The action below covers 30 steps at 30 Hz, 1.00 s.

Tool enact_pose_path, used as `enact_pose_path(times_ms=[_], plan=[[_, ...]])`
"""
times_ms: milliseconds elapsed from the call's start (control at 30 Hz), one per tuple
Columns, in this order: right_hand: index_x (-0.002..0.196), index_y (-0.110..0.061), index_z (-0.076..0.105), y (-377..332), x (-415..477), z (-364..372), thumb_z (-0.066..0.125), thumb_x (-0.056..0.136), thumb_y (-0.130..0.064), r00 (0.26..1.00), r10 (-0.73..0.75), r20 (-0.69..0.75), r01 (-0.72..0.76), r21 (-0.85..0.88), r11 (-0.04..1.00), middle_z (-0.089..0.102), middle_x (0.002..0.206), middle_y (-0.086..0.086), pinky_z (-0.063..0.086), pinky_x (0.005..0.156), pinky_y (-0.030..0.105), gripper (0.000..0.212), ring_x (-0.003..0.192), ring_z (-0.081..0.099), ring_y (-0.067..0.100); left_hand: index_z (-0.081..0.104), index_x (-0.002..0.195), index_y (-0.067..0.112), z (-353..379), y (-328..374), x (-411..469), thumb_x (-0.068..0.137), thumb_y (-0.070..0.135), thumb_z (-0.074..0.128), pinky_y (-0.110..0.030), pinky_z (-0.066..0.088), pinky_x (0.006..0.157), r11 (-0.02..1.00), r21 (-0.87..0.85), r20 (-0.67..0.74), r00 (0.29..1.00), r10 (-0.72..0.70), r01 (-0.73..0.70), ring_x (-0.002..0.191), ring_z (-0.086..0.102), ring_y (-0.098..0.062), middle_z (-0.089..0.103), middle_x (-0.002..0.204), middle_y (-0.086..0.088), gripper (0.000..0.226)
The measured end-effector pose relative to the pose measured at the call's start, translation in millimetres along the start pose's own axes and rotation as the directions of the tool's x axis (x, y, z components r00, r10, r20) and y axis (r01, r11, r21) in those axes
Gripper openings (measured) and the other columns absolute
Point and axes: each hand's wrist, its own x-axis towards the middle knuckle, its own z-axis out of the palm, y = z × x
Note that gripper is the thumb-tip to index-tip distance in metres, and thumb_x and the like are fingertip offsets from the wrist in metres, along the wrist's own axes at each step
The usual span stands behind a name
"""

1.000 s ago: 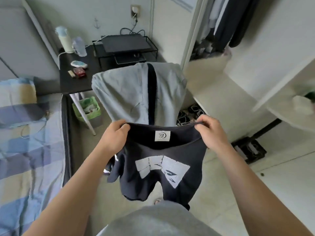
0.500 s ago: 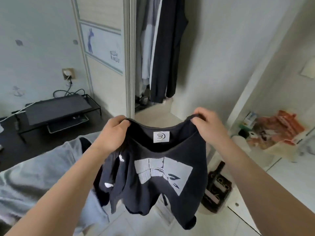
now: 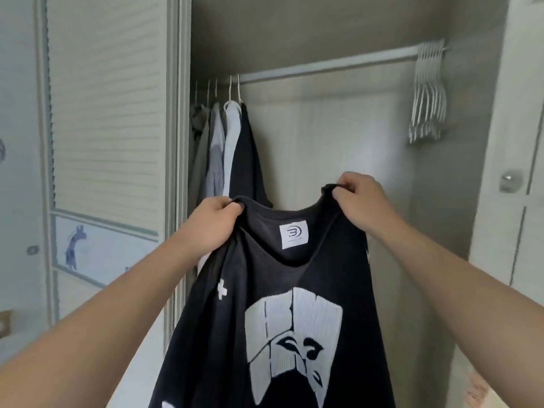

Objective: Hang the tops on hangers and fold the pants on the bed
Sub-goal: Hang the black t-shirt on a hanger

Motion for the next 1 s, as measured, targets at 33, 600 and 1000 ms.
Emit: enact_pose_path(times_ms=[33,600,1000], plan=[[0.08,-0.009,0.061,-7.7,15.6,-3.2,0.053,0.09,-0.017,1.0,-0.006,-0.02,0.005,-0.02,1.0,0.058,0.074,0.0,0.037,0.058,0.027,0.015,0.067,0.05,0.013,0.066,0.104,-0.002,-5.7,7.8,17.8,0.094,0.038,0.046,-0.039,0.051,0.081,1.0,-0.002,-0.007,1.0,0.021,-0.021,0.079,0.066,-0.028,0.069,0.086,-0.017,0.045],[0.09,-0.021,0.06,-50.1,213.3,-57.3,0.047,0.085,-0.01,1.0,0.002,-0.01,-0.009,-0.723,0.691,0.064,0.104,0.002,0.051,0.079,0.034,0.018,0.095,0.058,0.028,0.038,0.064,0.011,0.6,147.7,219.8,0.098,0.02,0.043,-0.031,0.028,0.053,0.898,0.341,-0.108,0.938,0.329,-0.276,0.059,0.04,-0.021,0.044,0.063,-0.005,0.036],[0.138,-0.016,0.048,-0.7,267.8,-109.1,0.051,0.091,-0.02,0.885,-0.032,-0.465,-0.45,-0.871,0.198,0.049,0.14,0.013,0.034,0.101,0.04,0.047,0.129,0.043,0.033,0.045,0.068,0.009,50.9,167.9,268.3,0.1,0.024,0.045,-0.03,0.03,0.05,0.789,0.496,-0.013,0.905,0.424,-0.363,0.061,0.045,-0.021,0.049,0.068,-0.007,0.035]])
